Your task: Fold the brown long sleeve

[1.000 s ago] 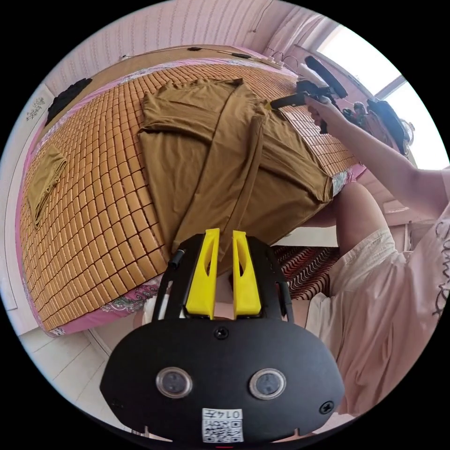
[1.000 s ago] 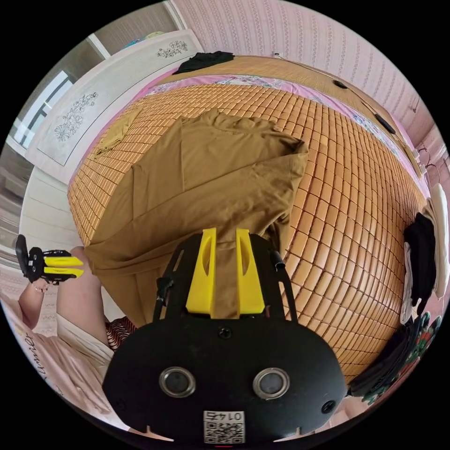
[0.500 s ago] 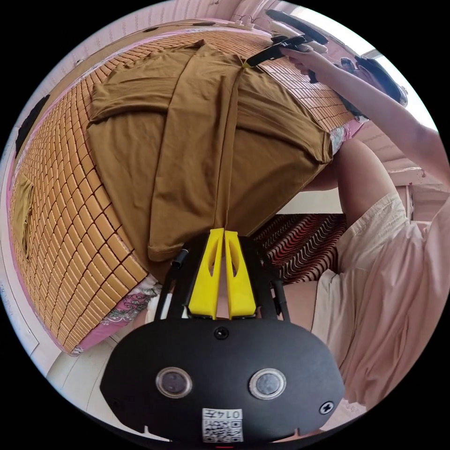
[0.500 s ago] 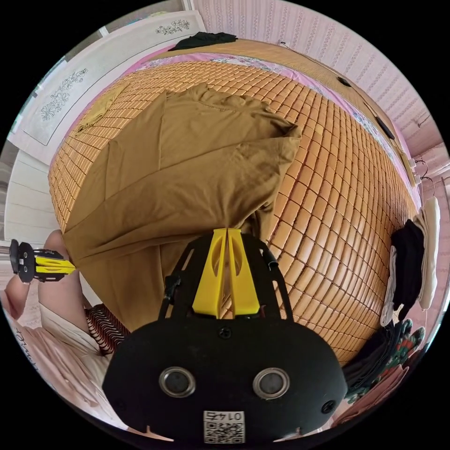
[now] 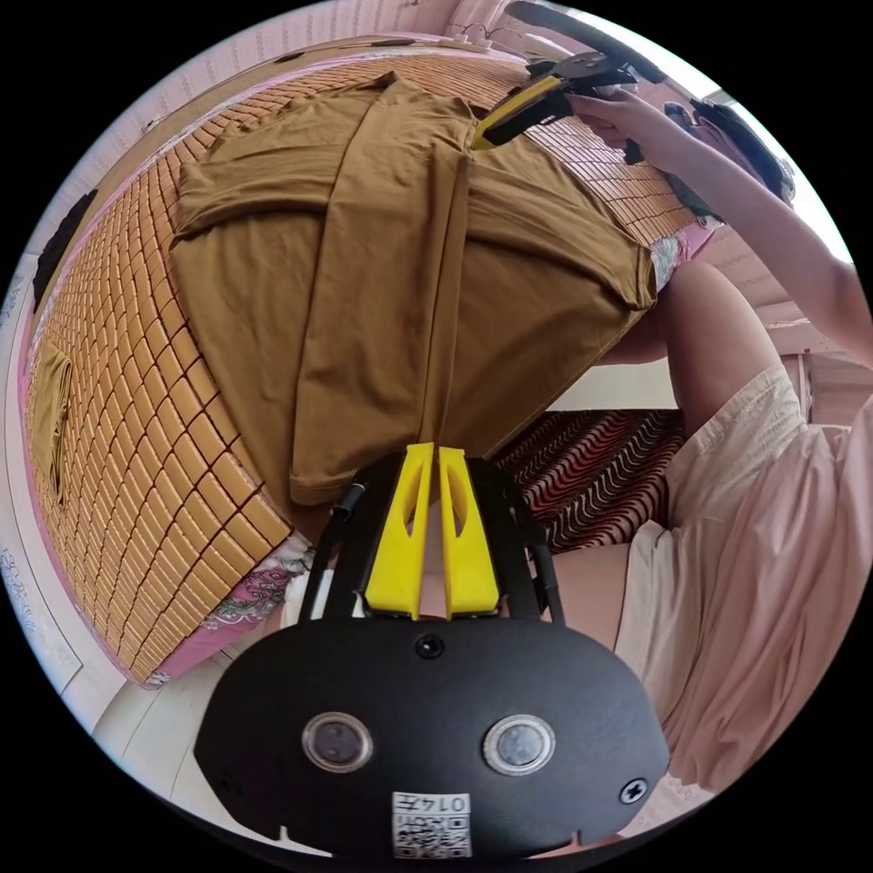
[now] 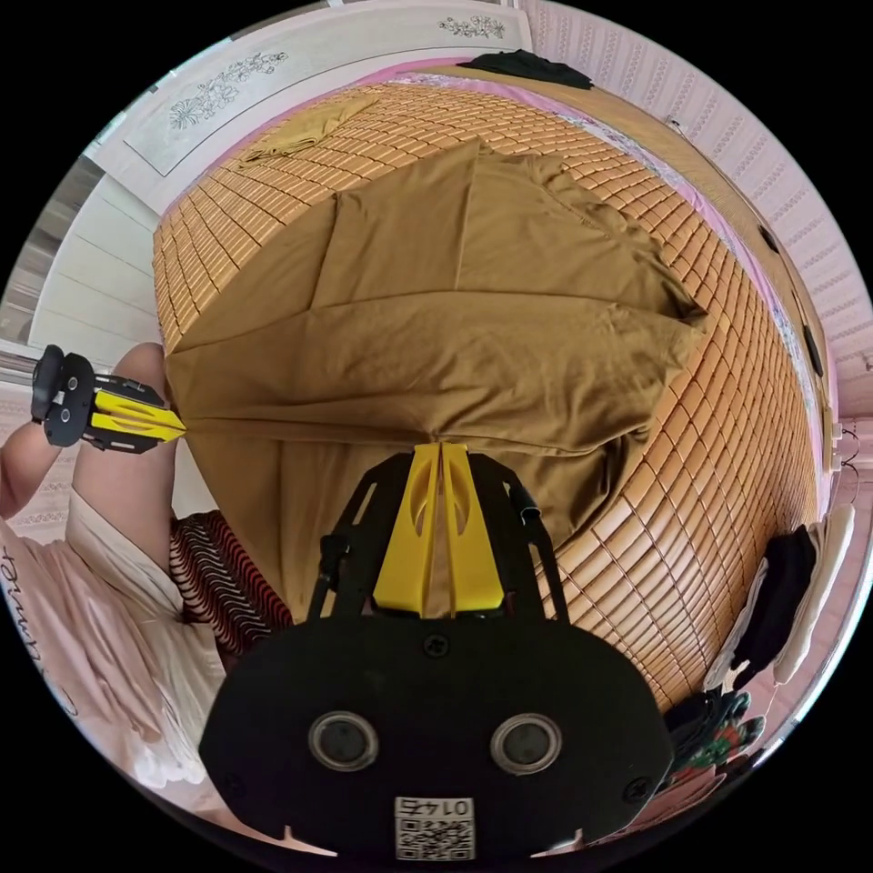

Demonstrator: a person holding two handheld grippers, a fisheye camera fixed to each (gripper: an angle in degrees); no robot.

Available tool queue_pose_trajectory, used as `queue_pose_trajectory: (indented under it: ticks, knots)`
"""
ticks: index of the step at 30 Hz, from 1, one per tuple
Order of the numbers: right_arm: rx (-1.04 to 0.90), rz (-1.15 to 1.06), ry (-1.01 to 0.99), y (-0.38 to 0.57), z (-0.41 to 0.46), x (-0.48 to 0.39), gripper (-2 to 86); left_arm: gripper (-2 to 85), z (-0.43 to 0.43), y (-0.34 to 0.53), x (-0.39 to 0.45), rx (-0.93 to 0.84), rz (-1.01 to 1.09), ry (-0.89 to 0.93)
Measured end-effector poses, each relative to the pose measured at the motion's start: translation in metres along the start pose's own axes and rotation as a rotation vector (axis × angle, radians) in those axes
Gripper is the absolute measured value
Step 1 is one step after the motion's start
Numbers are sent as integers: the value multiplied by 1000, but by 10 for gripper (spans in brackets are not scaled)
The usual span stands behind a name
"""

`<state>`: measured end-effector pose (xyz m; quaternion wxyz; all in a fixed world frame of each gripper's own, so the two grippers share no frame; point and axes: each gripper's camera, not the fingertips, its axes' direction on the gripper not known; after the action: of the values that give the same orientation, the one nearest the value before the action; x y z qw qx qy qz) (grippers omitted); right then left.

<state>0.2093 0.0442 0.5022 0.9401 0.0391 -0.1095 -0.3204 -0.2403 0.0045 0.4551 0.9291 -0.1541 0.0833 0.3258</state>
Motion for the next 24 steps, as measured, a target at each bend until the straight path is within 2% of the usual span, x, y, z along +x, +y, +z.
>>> queue_pose_trajectory:
  ticks: [4, 7, 9, 15, 17, 22, 24]
  knots:
    - [71, -61, -112, -10, -7, -16, -3, -8, -26, 4, 1, 64, 11, 1]
    - [-58, -104, -51, -12, 14, -25, -4, -9, -43, -12, -1, 200, -17, 13]
    - [-30, -97, -40, -5, 12, -23, -4, -10, -38, -37, -3, 251, -20, 32]
    - [-30, -86, -32, 5, 7, -17, -4, -10, -15, -76, -16, 276, -53, 50]
    - [16, -74, -20, 8, 4, -17, -4, -10, -3, -82, -16, 218, -34, 64]
    - [-50, -55, -63, 13, 9, -4, -4, -10, 3, -75, -22, 206, -14, 52]
    - [1, -47, -55, 18, -2, 0, -4, -10, -4, -71, -27, 242, -13, 60]
